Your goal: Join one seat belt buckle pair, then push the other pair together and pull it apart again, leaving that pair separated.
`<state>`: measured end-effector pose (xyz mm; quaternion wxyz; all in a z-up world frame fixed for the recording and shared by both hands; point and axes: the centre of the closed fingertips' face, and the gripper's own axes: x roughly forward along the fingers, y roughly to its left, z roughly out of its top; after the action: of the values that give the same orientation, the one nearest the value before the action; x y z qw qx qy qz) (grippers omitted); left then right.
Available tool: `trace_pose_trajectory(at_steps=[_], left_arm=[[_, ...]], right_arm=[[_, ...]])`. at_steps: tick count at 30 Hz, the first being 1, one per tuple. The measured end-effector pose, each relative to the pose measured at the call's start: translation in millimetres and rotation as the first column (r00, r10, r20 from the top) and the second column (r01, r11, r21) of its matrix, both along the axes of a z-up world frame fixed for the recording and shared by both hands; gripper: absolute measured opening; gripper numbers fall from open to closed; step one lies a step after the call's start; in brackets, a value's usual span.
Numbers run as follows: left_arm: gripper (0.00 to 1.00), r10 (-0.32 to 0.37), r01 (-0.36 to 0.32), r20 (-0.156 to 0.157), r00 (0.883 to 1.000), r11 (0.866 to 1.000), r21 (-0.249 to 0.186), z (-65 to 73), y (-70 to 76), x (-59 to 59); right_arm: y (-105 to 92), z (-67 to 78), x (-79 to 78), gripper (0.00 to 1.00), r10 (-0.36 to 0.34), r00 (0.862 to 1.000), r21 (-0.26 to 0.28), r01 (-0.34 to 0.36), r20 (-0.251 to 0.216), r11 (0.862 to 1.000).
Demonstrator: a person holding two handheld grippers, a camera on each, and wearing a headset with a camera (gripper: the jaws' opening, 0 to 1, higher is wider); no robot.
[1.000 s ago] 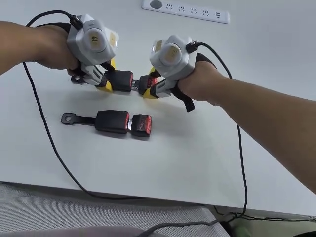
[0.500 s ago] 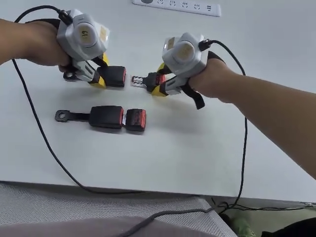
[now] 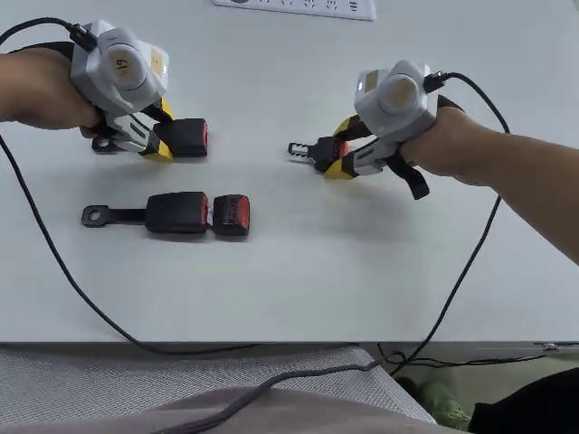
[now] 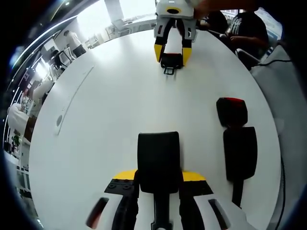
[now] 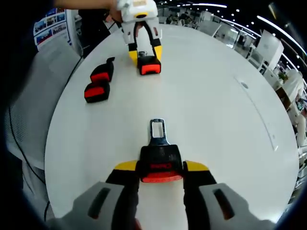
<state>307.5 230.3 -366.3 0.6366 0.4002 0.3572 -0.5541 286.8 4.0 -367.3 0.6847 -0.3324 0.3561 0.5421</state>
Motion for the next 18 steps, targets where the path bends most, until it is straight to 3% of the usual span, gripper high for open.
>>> trace_pose_trajectory(at_steps=[7, 12, 18], left_arm=[[0.32, 0.009, -0.009, 0.001, 1.000, 1.000, -0.006, 1.4, -0.8, -1.7], [0.32, 0.010, -0.010, -0.002, 1.000, 1.000, -0.002, 1.6, -1.2, -2.1], [0.33, 0.014, -0.015, 0.006, 1.000, 0.999, 0.038, 2.0, -3.1, -1.8]], right_arm=[[-25.2, -1.0, -4.3, 0.36, -0.022, 1.000, -0.025, 0.021, -0.021, 0.999], [-27.6, -3.7, -3.1, 0.36, -0.031, 0.999, -0.051, 0.029, -0.030, 0.998], [-26.7, -3.2, -3.7, 0.38, -0.028, 0.999, -0.094, 0.026, -0.026, 0.995]])
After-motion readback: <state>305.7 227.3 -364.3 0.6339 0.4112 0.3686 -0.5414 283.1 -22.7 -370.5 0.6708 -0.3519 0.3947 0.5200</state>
